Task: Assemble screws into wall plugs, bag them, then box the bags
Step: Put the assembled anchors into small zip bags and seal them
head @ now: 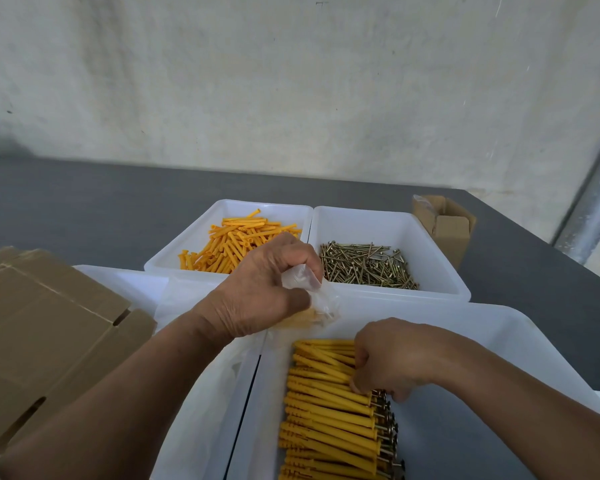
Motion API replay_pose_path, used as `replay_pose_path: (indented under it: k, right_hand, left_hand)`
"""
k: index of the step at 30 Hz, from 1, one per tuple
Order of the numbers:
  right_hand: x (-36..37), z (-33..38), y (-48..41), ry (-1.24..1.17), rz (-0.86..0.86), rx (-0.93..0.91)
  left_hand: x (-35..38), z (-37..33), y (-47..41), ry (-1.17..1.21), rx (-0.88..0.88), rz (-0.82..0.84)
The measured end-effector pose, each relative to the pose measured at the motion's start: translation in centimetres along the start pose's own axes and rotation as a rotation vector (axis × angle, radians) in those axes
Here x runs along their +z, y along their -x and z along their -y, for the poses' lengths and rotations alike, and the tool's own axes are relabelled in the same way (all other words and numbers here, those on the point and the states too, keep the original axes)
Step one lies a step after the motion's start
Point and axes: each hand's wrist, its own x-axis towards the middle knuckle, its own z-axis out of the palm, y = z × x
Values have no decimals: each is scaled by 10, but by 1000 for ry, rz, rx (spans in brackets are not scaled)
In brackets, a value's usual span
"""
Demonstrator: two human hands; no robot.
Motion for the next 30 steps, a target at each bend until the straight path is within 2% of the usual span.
replay_pose_path:
  k: [12, 17, 19, 23, 30]
  right_hand:
    - [1, 2, 0, 39, 15, 14]
    - [-5, 1, 6, 67, -103, -36]
    - [-11, -2, 10, -21, -132, -58]
    - [-18, -8, 15, -410, -140, -80]
    - [-35, -22, 18, -652, -509, -79]
  left_hand:
    - [0, -4, 0, 91, -14, -52]
    - [-1, -3, -1, 106, 0, -54]
    - [-1, -1, -1, 106, 1, -55]
    - [0, 1, -2, 108, 11, -64]
    - [1, 2, -3, 141, 15, -66]
